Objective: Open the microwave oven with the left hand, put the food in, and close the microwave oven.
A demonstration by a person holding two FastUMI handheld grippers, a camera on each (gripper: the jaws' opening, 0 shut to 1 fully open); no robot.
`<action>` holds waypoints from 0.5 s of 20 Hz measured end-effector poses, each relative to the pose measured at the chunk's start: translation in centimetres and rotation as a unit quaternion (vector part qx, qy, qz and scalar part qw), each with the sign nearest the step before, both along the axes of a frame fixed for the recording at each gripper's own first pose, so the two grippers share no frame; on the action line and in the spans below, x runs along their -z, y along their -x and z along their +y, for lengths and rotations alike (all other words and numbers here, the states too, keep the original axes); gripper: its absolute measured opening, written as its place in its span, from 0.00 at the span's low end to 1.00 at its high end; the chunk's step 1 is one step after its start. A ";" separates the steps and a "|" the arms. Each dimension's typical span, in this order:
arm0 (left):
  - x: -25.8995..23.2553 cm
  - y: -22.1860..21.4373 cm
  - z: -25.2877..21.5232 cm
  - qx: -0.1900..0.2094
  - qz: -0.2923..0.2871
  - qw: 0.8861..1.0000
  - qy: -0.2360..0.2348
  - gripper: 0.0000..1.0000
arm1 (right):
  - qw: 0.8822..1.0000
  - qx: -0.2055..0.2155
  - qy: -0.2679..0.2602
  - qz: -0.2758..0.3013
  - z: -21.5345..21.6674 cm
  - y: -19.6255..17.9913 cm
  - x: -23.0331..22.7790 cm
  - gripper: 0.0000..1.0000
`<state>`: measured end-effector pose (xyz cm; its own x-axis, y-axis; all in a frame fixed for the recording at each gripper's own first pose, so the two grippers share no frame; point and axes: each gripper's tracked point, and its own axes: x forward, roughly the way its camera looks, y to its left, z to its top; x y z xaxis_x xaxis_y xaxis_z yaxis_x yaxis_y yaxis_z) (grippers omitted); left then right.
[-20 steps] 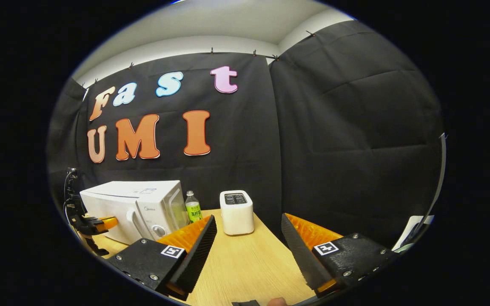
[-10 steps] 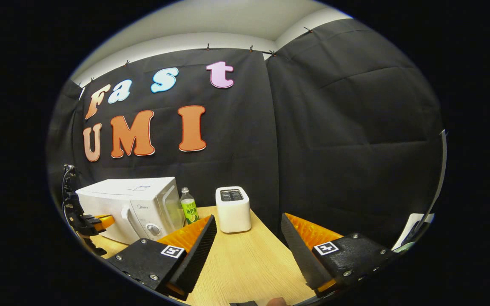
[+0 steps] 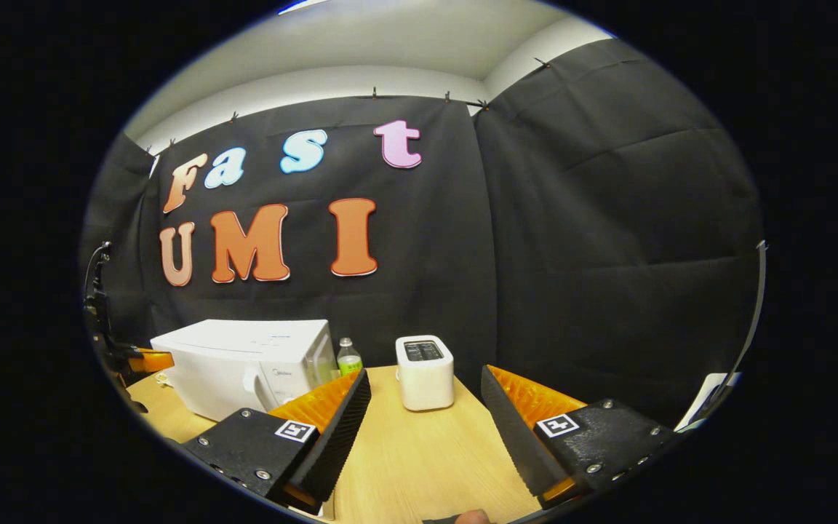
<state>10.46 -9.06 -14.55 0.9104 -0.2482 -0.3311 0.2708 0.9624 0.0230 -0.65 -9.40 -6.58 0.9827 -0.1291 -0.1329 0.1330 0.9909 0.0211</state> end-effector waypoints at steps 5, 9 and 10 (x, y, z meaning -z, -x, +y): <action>-5.8 1.9 6.7 -0.040 -0.045 0.998 -0.014 0.05 | 1.000 -0.021 -0.003 -0.010 3.7 0.3 -2.1 0.95; -8.7 5.0 10.9 -0.065 -0.052 0.997 0.000 0.09 | 0.999 -0.043 0.002 -0.025 6.7 0.6 -4.0 0.95; -9.8 5.7 12.0 -0.069 -0.065 0.995 -0.006 0.26 | 0.998 -0.049 0.001 -0.027 7.4 0.8 -4.3 0.95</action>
<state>4.79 2.93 -4.78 0.9708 -0.1137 -0.2114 0.1293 0.9897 0.0614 -1.41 -1.97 -2.28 0.9963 -0.0312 -0.0796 0.0332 0.9992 0.0242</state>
